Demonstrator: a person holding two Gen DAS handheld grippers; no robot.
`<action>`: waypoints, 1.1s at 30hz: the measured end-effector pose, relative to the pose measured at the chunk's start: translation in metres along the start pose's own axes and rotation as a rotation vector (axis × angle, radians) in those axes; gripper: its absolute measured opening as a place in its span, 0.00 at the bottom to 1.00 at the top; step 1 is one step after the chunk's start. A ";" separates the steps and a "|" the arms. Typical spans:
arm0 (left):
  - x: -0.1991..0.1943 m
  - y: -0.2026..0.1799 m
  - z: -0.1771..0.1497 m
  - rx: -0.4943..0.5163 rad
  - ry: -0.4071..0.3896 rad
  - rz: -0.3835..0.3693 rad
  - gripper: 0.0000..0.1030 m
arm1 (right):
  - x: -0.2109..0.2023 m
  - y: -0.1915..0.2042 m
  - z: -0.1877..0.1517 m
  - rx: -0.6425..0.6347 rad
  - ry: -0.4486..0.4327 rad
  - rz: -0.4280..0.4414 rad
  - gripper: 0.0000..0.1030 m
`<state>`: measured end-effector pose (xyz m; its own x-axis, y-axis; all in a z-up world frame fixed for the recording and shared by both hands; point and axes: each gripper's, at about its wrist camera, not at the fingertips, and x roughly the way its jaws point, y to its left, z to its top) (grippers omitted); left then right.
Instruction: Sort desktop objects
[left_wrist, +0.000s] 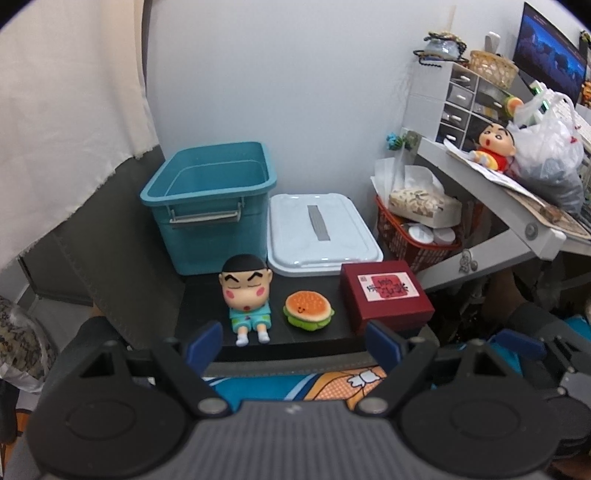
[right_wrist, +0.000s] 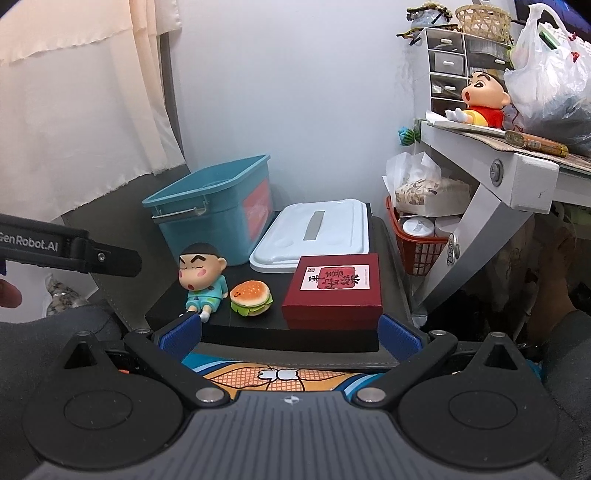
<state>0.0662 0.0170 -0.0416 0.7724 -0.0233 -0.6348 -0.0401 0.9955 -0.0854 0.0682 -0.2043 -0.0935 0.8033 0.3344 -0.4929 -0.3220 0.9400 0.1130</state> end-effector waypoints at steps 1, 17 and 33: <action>0.002 0.000 0.000 -0.001 0.002 -0.001 0.84 | 0.001 0.000 0.000 -0.001 0.002 0.000 1.00; 0.013 0.012 0.008 -0.006 0.011 0.011 0.84 | 0.013 -0.002 -0.003 0.014 0.031 0.005 1.00; 0.014 0.017 0.003 -0.025 0.016 0.017 0.84 | 0.016 0.016 0.003 0.000 0.023 0.035 1.00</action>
<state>0.0782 0.0336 -0.0489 0.7613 -0.0085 -0.6484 -0.0688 0.9932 -0.0938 0.0772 -0.1841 -0.0967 0.7800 0.3654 -0.5079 -0.3496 0.9277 0.1305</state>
